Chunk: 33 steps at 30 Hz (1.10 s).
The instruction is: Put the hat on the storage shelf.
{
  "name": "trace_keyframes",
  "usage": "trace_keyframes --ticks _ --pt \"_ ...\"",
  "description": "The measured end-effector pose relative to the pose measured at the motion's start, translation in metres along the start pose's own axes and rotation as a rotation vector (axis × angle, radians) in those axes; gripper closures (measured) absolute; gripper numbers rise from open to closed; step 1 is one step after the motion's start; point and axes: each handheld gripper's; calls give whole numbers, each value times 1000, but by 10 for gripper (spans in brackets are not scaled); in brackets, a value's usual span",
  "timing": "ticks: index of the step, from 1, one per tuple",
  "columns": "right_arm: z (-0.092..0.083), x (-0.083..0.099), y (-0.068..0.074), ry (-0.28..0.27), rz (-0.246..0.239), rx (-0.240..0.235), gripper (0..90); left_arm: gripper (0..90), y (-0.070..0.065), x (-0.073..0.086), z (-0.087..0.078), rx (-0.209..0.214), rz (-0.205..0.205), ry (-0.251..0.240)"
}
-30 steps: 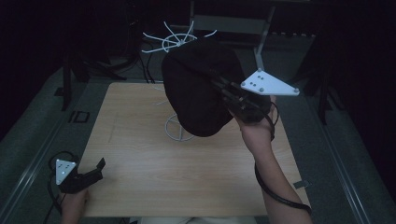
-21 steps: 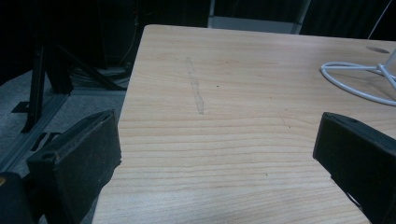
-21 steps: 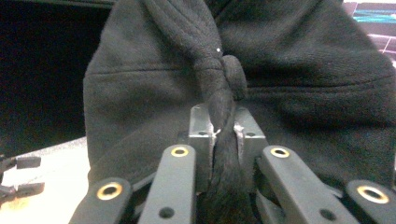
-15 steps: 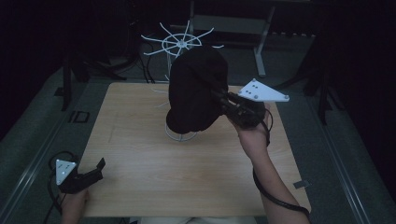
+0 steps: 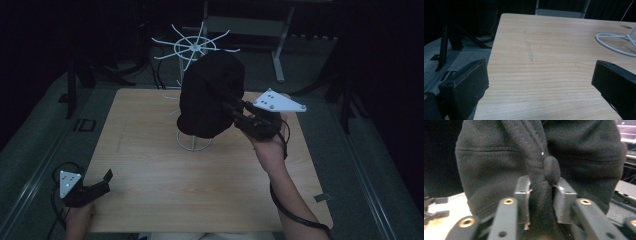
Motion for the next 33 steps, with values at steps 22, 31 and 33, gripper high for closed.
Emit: trace_keyframes --ticks 22,31,33 --pt "-25 36 -8 -15 37 -19 380 14 0 0 0 -1 -1 0" --pt "-32 72 -30 61 50 -32 193 15 0 0 0 -6 -1 6" --pt "-33 81 -34 77 54 -38 169 14 0 0 0 -5 -1 5"
Point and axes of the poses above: each handheld gripper's, and its own axes: z roughly forward along the jaws, x roughly out of its underside, y roughly to its left, and after that the axes turned 6 degrees about y, right-handed
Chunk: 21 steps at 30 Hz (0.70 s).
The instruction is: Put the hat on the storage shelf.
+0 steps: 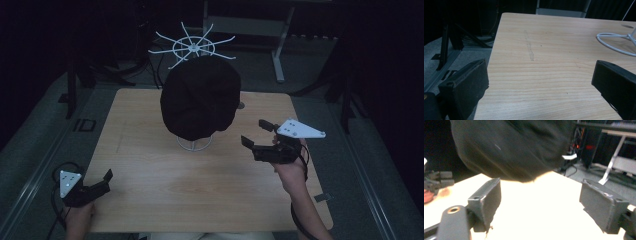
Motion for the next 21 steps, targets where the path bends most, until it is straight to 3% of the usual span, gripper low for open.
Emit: trace_keyframes --ticks 3,9,13,21 --pt "1 12 -5 39 10 13 151 15 0 0 0 0 0 -3" --pt "2 39 -16 45 50 41 150 14 0 0 0 0 1 -3" --pt "5 61 -23 55 44 87 146 14 0 0 0 1 1 -4" --pt "9 105 -39 159 58 129 146 14 0 0 0 0 1 -3"
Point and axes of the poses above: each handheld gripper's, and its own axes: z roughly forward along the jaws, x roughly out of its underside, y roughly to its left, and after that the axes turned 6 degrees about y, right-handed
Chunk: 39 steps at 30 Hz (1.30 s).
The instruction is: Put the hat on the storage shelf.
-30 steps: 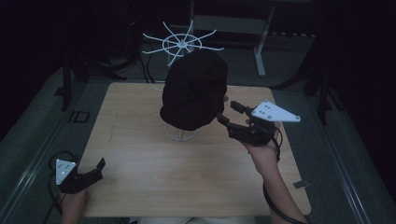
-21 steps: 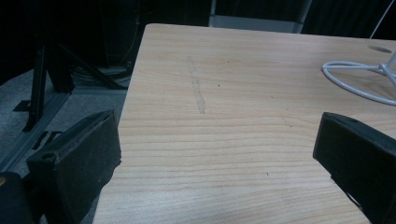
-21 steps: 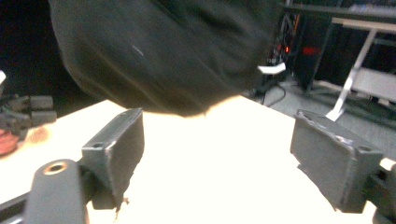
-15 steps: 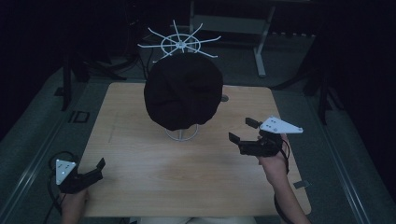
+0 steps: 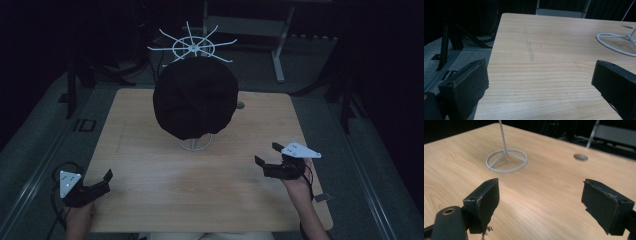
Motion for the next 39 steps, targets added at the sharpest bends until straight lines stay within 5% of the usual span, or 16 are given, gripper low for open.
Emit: trace_keyframes --ticks 3,10,21,29,39 --pt "1 16 -8 22 50 -12 159 15 0 0 0 -1 0 1" --pt "0 40 -20 53 84 32 159 14 0 0 0 0 1 0" --pt "-7 82 -50 129 151 163 159 14 0 0 0 1 4 2" --pt "-22 97 -66 126 219 256 161 15 0 0 0 1 3 2" --pt "-34 112 -79 135 246 380 160 15 0 0 0 1 2 3"
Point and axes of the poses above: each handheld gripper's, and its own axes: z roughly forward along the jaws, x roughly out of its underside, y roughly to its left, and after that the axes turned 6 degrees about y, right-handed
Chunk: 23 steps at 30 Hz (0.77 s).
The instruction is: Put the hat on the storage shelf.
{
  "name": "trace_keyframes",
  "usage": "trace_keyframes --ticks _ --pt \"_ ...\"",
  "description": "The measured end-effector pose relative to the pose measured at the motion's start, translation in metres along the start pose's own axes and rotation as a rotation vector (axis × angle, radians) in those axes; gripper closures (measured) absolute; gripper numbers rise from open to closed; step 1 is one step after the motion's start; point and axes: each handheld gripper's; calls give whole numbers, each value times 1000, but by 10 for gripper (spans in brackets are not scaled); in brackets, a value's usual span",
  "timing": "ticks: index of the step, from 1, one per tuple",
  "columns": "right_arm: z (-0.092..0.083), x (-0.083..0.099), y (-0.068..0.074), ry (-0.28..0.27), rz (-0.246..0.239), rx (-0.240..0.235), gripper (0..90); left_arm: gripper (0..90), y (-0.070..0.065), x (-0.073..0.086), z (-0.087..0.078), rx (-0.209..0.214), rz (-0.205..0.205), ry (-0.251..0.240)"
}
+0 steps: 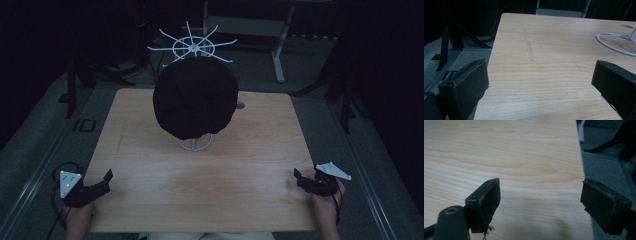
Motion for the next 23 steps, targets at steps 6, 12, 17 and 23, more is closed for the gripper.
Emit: trace_keyframes --ticks 6,12,17,23 --pt "-1 3 -9 -9 31 55 159 14 0 0 0 0 0 -1" --pt "-1 4 -12 -15 43 71 144 14 0 0 0 1 -1 -2" --pt "-1 5 -14 -23 54 70 144 14 0 0 0 2 -1 -2" --pt "-1 5 -14 -28 58 74 144 15 0 0 0 2 0 -2"
Point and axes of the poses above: each handheld gripper's, and its own axes: z roughly forward along the jaws, x roughly out of its underside, y roughly to its left, and after that the axes turned 6 degrees about y, right-handed
